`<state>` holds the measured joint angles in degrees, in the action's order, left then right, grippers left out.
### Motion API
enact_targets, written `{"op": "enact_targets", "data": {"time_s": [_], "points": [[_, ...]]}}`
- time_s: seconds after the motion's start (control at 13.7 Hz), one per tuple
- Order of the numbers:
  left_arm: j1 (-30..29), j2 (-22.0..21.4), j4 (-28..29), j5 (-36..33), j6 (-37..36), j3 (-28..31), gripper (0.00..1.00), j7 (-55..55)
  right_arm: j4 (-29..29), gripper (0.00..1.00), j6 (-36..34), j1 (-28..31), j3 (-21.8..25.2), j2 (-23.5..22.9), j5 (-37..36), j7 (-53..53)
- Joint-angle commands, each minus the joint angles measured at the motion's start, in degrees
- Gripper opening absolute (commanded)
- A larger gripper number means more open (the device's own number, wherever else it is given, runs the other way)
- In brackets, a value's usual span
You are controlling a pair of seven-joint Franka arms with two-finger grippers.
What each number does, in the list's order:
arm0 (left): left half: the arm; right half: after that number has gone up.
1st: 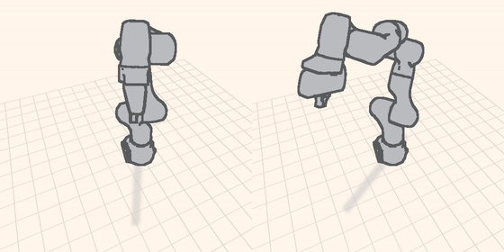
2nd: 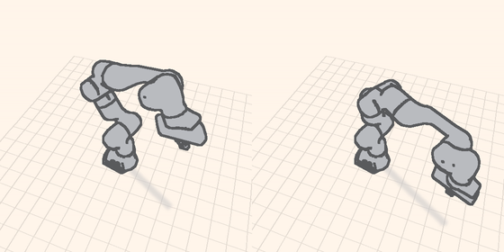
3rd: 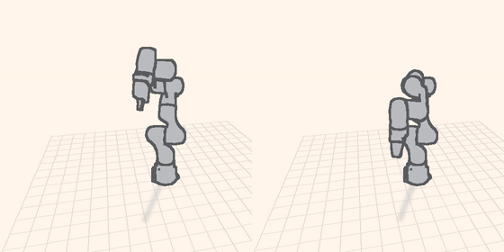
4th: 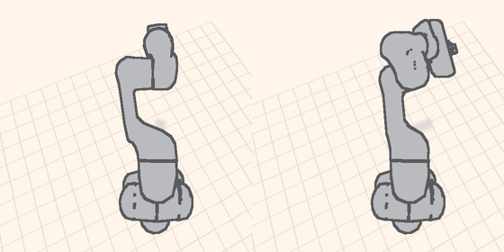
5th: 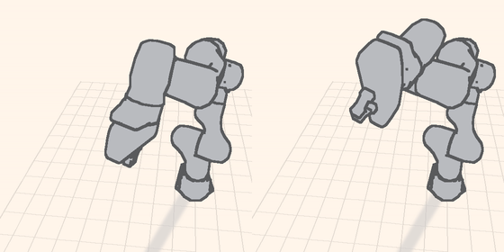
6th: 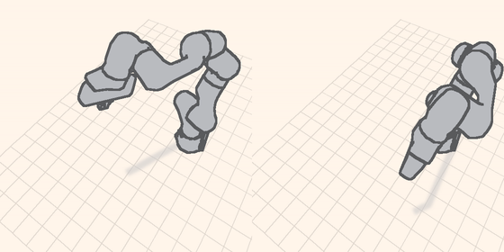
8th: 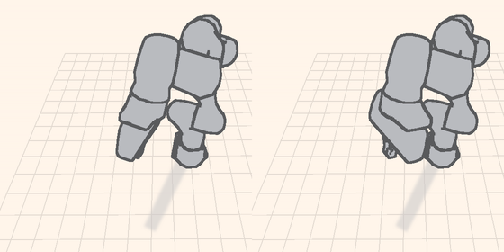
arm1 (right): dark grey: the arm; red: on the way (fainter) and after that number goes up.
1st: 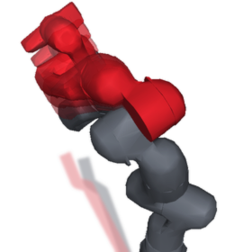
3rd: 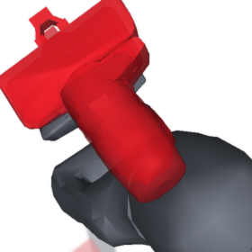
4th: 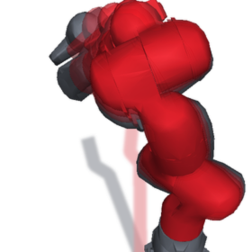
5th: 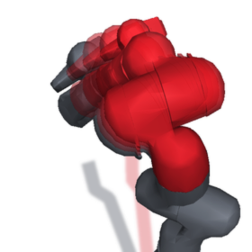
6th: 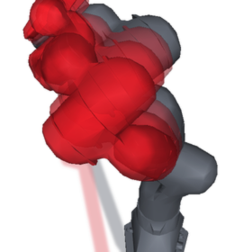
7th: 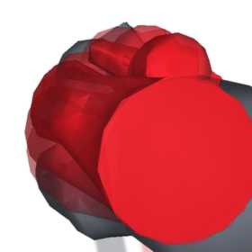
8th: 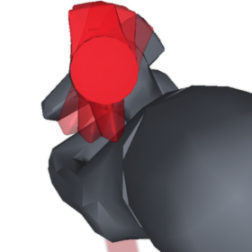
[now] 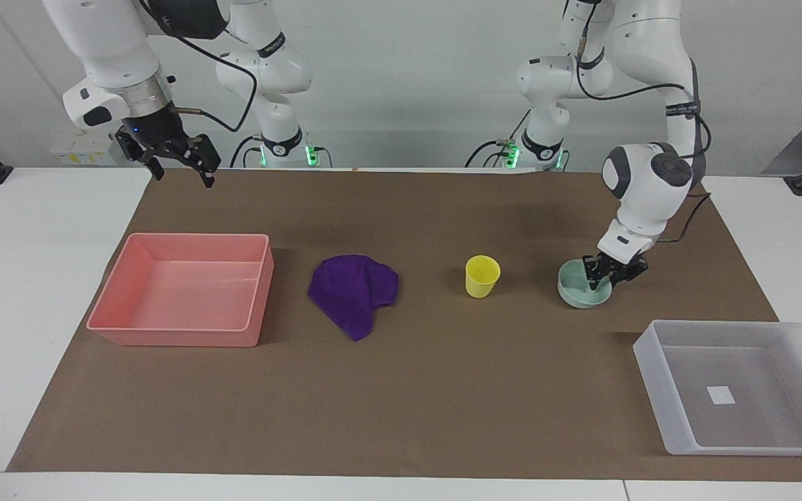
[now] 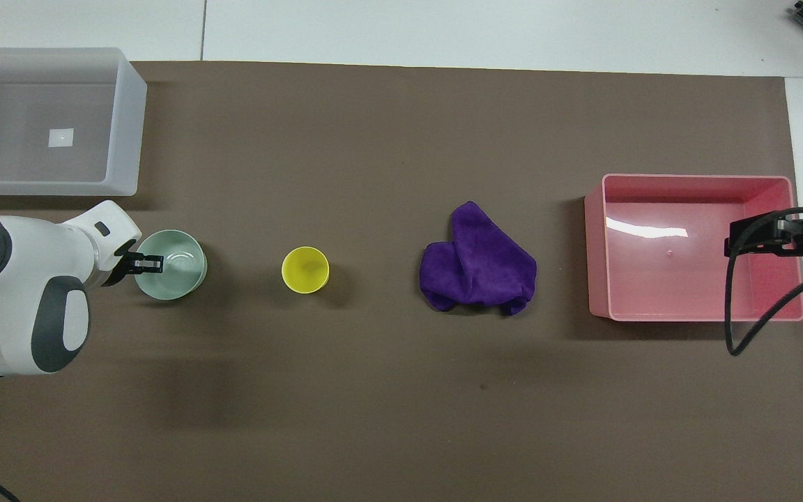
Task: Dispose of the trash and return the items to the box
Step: 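Reach the left gripper down and grasp the rim of the green bowl, then lift the bowl with the left gripper while the right gripper reaches the cloth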
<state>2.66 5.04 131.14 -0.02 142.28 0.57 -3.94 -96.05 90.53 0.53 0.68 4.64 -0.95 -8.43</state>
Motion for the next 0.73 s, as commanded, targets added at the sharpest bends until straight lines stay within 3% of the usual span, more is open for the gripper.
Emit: {"op": "enact_targets", "data": {"time_s": [0.0,0.36,0.66], "points": [[-0.2,-0.99,-1.48,-0.16,-1.81,-0.13,0.0,0.08,-6.67,1.0,6.56,-0.27,-0.59,2.99,1.83,0.09],[-0.37,-0.73,-17.73,-0.07,-20.53,0.13,0.0,-0.27,-13.81,1.0,18.96,-5.89,-0.94,1.69,1.83,-2.64],[-3.17,4.09,-26.61,-0.25,-18.36,0.48,0.0,-0.89,-13.82,1.0,25.82,-12.29,-0.94,-4.19,1.83,-8.0]]}}
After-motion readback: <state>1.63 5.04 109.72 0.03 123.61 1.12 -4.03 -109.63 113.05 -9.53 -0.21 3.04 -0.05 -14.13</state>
